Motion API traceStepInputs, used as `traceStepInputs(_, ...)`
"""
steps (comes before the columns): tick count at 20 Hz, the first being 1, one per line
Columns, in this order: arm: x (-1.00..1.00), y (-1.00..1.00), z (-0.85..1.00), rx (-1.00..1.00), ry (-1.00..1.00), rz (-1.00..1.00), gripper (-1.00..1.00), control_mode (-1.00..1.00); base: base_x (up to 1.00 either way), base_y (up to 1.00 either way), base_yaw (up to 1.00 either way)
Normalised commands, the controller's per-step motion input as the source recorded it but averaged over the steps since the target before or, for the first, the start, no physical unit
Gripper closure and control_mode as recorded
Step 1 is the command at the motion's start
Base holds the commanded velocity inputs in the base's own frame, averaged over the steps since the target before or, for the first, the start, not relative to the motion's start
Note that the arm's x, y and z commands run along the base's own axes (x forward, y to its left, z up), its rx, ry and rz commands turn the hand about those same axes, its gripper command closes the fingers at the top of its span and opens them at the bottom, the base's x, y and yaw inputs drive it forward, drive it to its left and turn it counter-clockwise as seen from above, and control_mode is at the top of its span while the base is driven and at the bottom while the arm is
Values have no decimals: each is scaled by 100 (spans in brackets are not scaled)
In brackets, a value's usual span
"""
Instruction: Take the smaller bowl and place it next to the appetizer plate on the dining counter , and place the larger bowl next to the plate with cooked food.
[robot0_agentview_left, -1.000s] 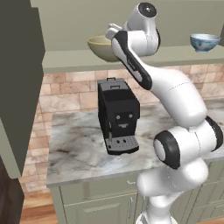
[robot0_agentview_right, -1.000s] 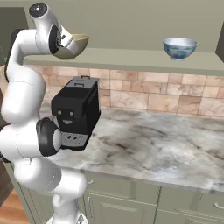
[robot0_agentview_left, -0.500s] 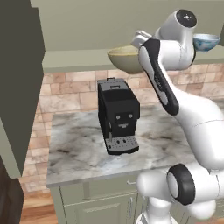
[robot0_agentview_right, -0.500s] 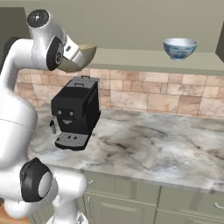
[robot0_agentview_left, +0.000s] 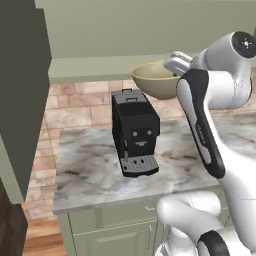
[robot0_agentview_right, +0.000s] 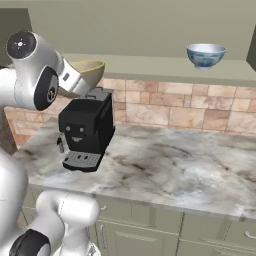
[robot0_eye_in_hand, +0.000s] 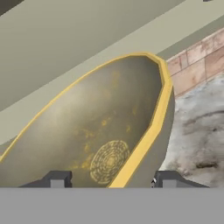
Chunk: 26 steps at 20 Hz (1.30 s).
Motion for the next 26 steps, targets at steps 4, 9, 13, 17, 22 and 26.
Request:
traceStepInputs(4, -66, -24, 0, 0, 0, 1, 100, -100, 0, 0, 0)
traceStepInputs(9, -81, -25, 0, 0, 0, 0, 100, -100, 0, 0, 0)
traceStepInputs(13, -87, -21, 0, 0, 0, 0, 100, -100, 0, 0, 0)
traceStepInputs(17, -74, -8, -4, 0, 0, 0, 100, -100, 0, 0, 0)
traceStepInputs(22, 0, 0, 0, 0, 0, 0, 100, 100, -59, 0, 1)
traceStepInputs(26, 0, 0, 0, 0, 0, 0, 100, 100, -76, 0, 1)
